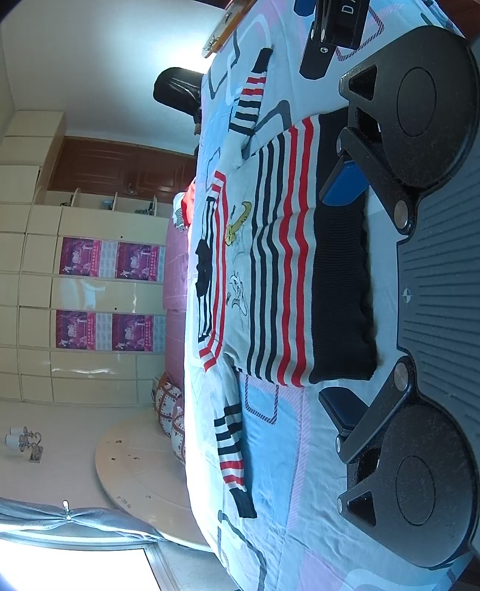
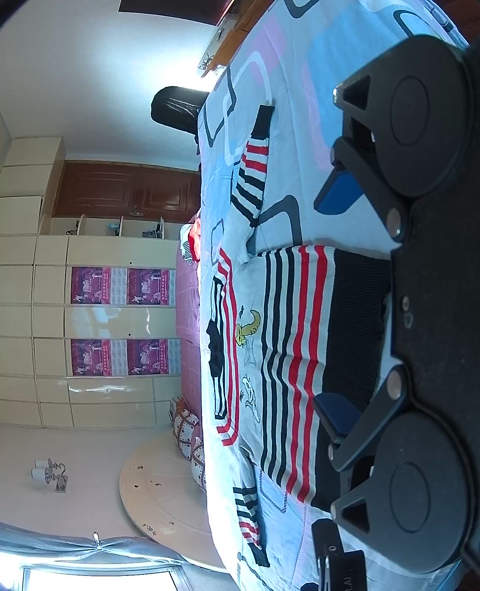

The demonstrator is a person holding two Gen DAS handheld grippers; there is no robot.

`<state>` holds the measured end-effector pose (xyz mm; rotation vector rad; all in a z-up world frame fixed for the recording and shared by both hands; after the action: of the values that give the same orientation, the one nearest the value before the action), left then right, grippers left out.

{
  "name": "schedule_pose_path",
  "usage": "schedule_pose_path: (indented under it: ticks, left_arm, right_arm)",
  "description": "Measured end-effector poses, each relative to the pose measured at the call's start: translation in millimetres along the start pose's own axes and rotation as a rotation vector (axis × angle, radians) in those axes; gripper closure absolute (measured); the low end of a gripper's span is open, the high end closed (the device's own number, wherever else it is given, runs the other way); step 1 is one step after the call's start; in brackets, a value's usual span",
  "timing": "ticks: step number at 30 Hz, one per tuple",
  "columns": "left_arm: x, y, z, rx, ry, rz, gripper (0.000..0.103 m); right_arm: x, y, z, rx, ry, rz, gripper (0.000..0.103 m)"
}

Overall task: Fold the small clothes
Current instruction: 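Grasp the black sleeve cuff with the right tool and lift it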

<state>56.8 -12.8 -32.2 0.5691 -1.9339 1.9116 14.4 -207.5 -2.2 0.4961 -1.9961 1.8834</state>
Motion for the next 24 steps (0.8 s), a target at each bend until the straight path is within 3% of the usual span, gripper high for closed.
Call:
schedule_pose_path:
  ticks: [8,10,12,14,16,18,22,24]
  left_arm:
    - [-3,0,-4,0.002,-0.040,-0.025,0.000]
    - [-6,-4,-11,0.046,-0.023,-0.017,0.000]
    - [-14,-10,-19,0.104,0.042,-0.010,0.000]
    - [-26,-18,-23,0.124,0.072,-0.007,0.000]
    - [-44,-25,-24,0.122,0.067,-0.013,0.000]
    - [-64,-31,-27,0.149,0.073,-0.025,0.000]
    - [-107,-43,-27,0.198,0.059,-0.055,0.000]
    - [-131,-47,-24,0.216,0.057,-0.075,0.000]
  right_arm:
    - [1,-3,3,0.005,-0.008,0.012,0.000]
    - [2,-7,11,-0.012,-0.001,0.036,0.000]
    - [0,-14,29,-0.068,-0.001,0.064,0.002]
    - [-9,-22,56,-0.135,0.030,0.075,0.012]
    - [-25,-30,88,-0.200,0.065,0.086,0.032]
    - [-50,-37,126,-0.289,0.103,0.067,0.040]
    - [-118,-47,212,-0.558,0.122,0.037,0.049]
    - [-159,-43,256,-0.726,0.130,0.007,0.049]
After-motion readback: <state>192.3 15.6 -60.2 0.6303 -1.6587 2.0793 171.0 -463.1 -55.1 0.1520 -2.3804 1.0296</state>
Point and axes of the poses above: each gripper's, at about its wrist camera, not at the fingertips, and x roughly against the way its jaws point, z to its right, y to its underside, the point moved 6 cm from there along -x, roughly the way its jaws point, and after that the axes turned 4 degrees about -x, right-handed, at the moved point
